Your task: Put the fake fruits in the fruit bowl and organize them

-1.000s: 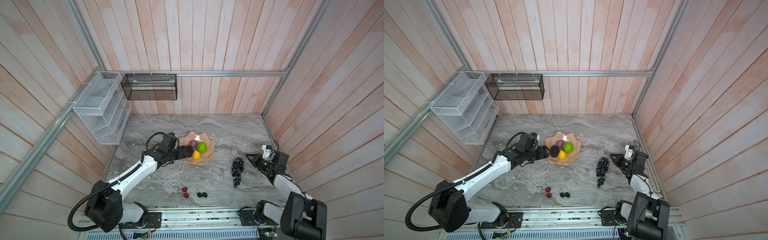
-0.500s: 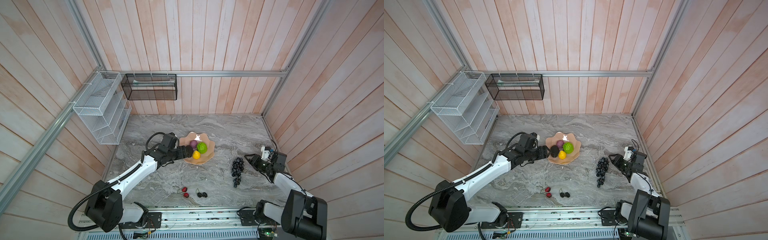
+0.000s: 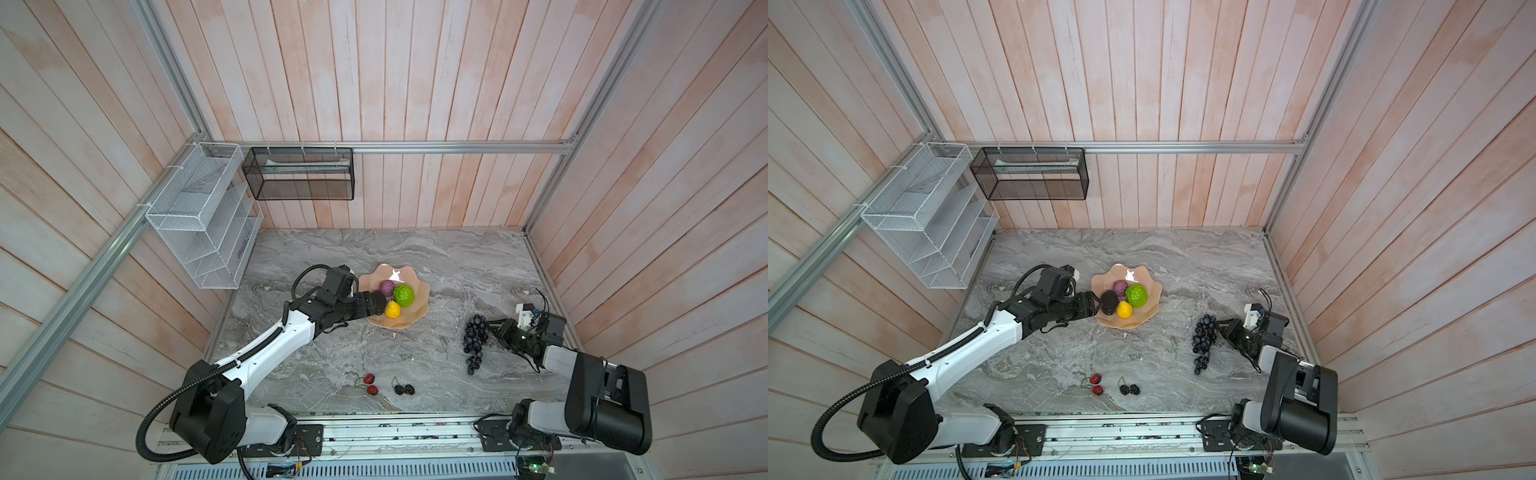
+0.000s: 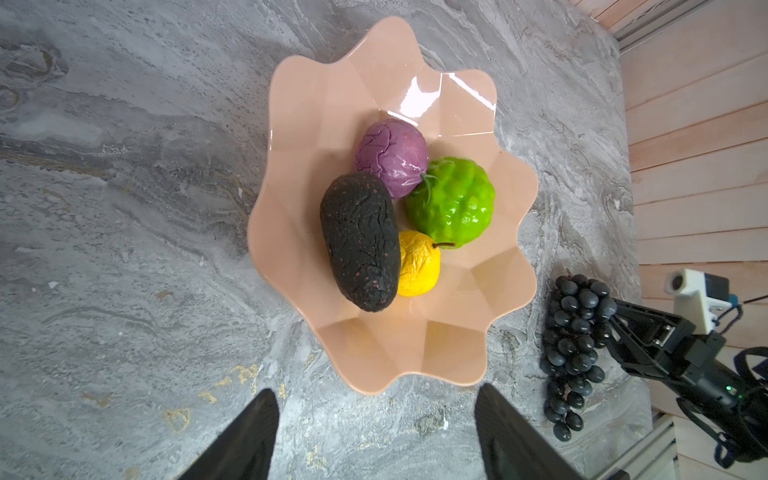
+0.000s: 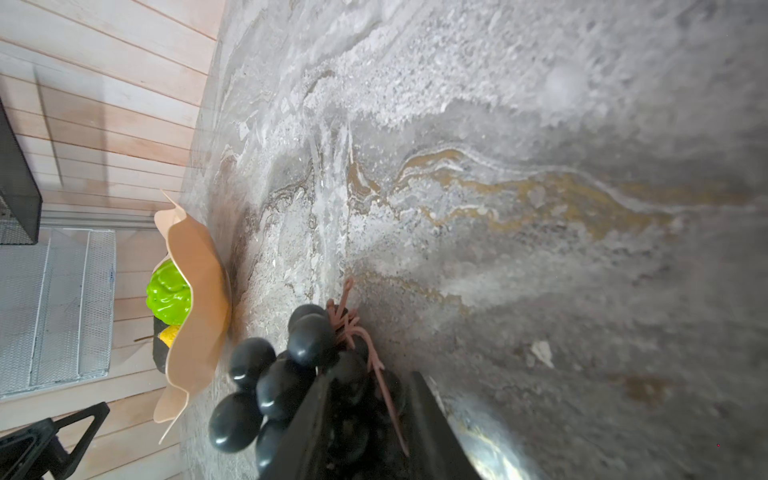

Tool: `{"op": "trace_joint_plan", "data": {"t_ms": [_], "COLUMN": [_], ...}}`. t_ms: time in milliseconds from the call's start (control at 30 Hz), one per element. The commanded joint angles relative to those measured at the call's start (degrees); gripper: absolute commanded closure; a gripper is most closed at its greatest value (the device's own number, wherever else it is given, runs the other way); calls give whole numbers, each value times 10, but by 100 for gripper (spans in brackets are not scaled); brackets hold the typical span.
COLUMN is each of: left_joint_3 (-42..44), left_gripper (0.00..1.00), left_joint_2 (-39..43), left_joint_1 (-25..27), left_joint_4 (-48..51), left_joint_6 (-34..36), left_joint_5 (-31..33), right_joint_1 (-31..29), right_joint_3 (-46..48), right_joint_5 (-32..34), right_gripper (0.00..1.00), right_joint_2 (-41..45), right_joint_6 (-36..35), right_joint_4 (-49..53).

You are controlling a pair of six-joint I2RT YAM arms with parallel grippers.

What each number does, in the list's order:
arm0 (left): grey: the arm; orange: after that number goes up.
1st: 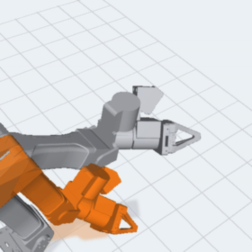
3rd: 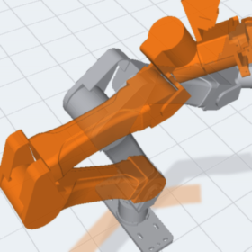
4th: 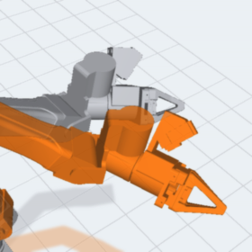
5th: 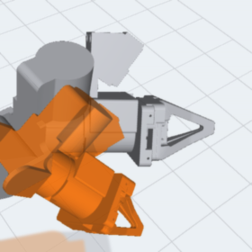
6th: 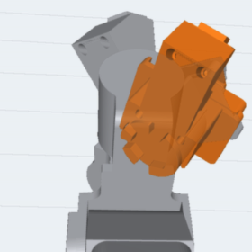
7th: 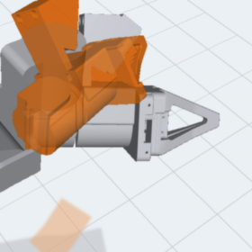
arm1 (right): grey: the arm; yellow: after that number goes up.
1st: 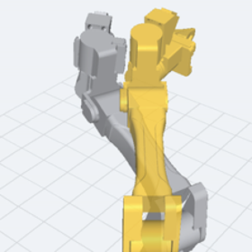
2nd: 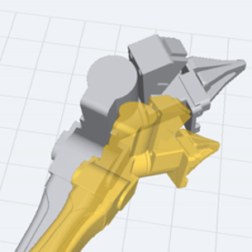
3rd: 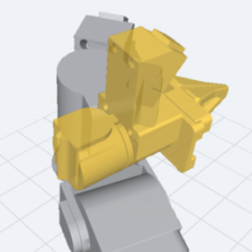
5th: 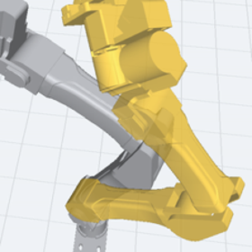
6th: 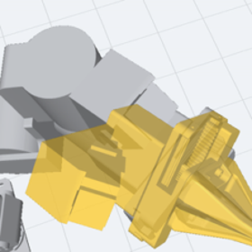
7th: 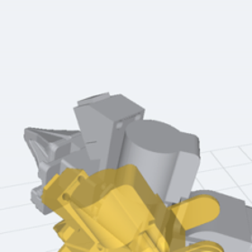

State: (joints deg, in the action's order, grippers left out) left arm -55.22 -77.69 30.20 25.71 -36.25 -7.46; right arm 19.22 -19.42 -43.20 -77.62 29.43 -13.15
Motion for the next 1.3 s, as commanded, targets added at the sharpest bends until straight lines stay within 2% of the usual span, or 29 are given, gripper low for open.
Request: {"op": "trace_joint_plan", "data": {"t_ms": [0,267,467,800,1067,1267], "left_joint_3": [-7,-16,-18,-23,-26,-27], "left_gripper": [23,23,23,23,23,23], "left_joint_2": [-4,-9,-11,-21,-26,-27], "left_joint_1": [3,3,3,5,11,12], "left_joint_4": [-2,1,2,-3,-5,-5], "left_joint_6": [-5,-2,-2,-4,-5,-5], "left_joint_5": [2,1,0,-4,-3,-1], "right_joint_1": [1,1,1,-1,-6,-47], "right_joint_3": [5,3,8,-19,-45,-106], "right_joint_5": [-27,-47,-49,-2,32,56], "right_gripper": [75,92,100,100,100,100], "right_joint_2": [-13,-32,-5,143,206,239], "right_joint_6": [0,12,12,2,-13,-32], "right_joint_4": [-34,-56,-40,69,141,209]}}
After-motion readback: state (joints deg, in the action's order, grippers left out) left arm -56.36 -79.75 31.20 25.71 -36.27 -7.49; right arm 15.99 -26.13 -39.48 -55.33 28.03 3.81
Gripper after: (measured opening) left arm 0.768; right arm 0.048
